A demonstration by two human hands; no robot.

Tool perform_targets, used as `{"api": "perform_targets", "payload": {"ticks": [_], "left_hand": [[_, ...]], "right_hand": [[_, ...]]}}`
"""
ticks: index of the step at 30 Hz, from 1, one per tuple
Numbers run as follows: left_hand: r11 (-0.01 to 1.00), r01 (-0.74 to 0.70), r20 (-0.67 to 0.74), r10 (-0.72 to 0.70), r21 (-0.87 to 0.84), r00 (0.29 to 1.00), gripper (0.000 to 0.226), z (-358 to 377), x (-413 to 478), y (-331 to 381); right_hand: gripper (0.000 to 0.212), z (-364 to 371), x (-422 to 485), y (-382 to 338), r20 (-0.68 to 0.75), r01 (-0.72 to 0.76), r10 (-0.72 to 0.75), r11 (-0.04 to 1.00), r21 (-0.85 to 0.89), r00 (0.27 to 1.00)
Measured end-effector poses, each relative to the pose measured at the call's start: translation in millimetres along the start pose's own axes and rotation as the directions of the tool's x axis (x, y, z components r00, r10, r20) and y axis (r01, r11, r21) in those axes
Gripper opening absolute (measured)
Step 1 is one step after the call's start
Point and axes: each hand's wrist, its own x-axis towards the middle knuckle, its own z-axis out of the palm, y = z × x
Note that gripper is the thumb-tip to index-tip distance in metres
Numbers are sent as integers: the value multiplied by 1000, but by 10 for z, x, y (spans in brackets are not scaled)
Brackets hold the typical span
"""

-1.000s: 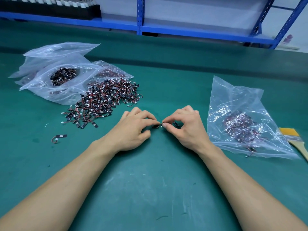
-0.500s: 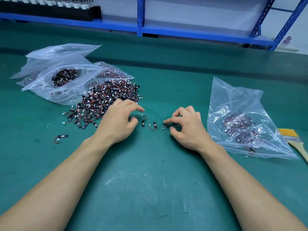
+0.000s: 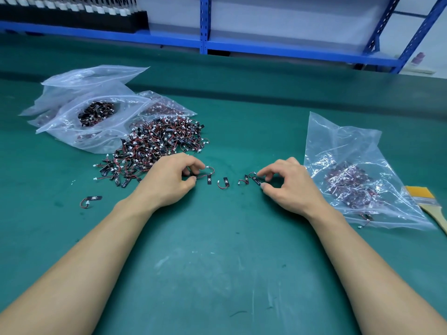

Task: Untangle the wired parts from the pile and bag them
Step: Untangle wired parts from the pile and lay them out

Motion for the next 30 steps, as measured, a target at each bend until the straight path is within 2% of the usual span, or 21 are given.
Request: {"api": "perform_targets", "payload": {"ticks": [5,9,13,16,20,24,30], "left_hand": [[997,-15,32,17,-69,999,39,-12,-29,21],[1000,9,-92,-11,-21,996,36,-42,-2,-12],[993,51,-159,-34,105,987,45,8,32,-66],[970,2,-193,46,244,980,50,61,120,-56],[869,21,-196,88,494,977,52,46,340,-92],[801,47,-176,74,597,981,42,53,489,-136],[829,105,-268,56,549,962,14,6,555,-184]], "right_hand": [[9,7,11,9,31,-3,3,1000,-17,1000],[6,6,7,15,19,-1,1,1000,-21,1000],[20,7,9,14,32,37,-36,999,-18,999],[16,14,17,18,41,40,-39,999,-21,998],[10,12,17,20,25,10,-10,1000,-19,1000],[11,8,15,29,21,-1,2,1000,-31,1000],[19,25,21,47,-21,-8,8,1000,4,1000]]}}
